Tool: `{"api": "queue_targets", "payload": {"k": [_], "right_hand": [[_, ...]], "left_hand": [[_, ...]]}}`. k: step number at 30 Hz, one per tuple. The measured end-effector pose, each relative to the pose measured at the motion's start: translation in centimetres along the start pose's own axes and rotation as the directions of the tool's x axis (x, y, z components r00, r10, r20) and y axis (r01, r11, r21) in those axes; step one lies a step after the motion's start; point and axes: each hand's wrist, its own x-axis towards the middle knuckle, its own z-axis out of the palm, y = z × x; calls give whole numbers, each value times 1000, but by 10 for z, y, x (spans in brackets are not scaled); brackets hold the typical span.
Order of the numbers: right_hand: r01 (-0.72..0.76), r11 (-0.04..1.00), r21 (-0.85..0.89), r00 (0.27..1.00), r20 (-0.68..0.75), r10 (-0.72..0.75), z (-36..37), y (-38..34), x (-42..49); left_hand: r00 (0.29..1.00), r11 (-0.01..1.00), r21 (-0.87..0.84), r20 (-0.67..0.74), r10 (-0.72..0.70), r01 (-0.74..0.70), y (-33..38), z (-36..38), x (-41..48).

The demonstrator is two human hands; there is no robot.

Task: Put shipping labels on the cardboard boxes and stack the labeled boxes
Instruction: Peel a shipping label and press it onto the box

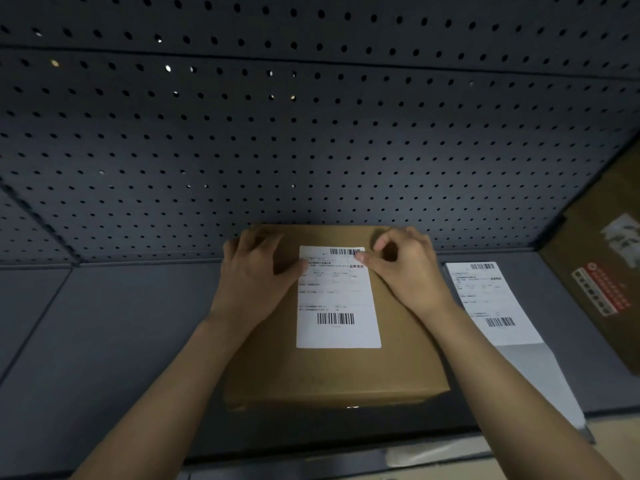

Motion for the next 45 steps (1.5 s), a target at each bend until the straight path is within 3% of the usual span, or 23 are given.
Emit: {"api": "queue_targets", "payload": {"k": [7,14,16,18,21,23,28,34,45], "right_hand": [[-22,998,63,998,-58,26,10,7,20],[26,997,-79,998,-62,-31,8,5,11],[118,985,-125,990,-59,-127,2,1,-3],[308,942,-135,949,-19,-314,-6,-4,-22],[564,823,-61,823,127,-554,-12,-9,-55],[654,756,-36,737,255,-626,-10,-10,-74],[697,710,-101,625,573,-531,-7,-12,-89],[718,677,-161,563,706,-430,-9,-23,-74],[557,785,-272,674,701,-235,15,-36,-7]], "left_hand": [[997,998,11,-60,-54,55,4,1,11],[997,997,-3,-38,-72,72,8,-6,11],[999,997,-54,-17,-50,49,6,-9,4],[999,992,-121,-34,-25,20,2,-12,-9],[999,961,-276,-24,-29,21,-6,-16,-33],[994,924,-367,55,-96,110,-12,-15,-45],[964,815,-518,187,-187,259,-17,-7,-55],[956,744,-603,217,-196,289,-26,-2,-55],[956,714,-639,240,-168,286,-28,-8,-55]]}}
